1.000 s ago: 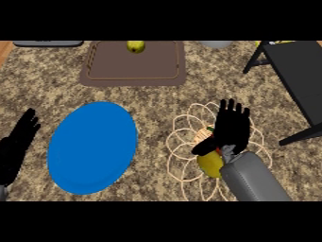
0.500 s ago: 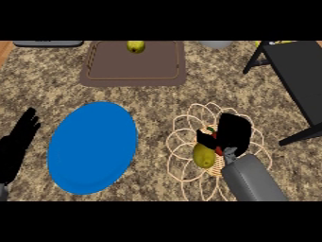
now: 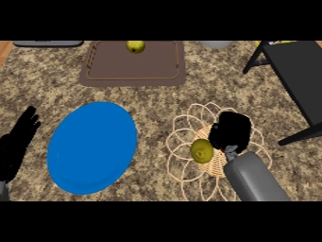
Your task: Pick the bell pepper from the placemat and place it in the tiered shelf
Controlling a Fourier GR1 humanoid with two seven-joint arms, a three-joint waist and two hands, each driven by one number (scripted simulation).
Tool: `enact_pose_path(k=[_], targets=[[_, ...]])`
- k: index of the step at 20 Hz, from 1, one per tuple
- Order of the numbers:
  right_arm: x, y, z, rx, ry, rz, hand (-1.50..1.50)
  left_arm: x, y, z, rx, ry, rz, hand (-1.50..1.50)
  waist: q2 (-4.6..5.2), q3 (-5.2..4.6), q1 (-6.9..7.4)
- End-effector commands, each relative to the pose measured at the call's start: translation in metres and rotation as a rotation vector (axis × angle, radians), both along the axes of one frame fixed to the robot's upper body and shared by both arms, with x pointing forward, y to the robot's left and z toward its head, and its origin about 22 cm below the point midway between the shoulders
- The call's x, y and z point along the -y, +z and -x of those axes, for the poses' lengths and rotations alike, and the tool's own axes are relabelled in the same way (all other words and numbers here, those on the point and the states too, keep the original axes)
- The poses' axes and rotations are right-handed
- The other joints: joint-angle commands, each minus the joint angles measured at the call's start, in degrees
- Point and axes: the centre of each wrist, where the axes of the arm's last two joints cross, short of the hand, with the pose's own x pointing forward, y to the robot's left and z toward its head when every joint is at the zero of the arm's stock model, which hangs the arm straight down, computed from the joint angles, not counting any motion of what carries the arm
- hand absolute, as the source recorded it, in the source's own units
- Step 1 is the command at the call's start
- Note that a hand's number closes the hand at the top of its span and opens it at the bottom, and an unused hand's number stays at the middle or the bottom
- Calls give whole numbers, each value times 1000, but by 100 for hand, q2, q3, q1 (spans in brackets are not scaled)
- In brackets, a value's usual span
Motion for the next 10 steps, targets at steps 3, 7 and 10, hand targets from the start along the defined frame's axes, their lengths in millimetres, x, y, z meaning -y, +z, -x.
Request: enact_pose_path(k=[3,7,10], targets=[[-14,3,26,116,60,25,150,-4,2,14,-3,1,22,0,12,14,-11],[-11,60,-16,199,-49,-13,150,2,-7,-1,-7,9,17,0,28,11,-25],[-4,78,-44,274,-401,-121,150,1,3,1,-6,-18,2,0,64,19,52]])
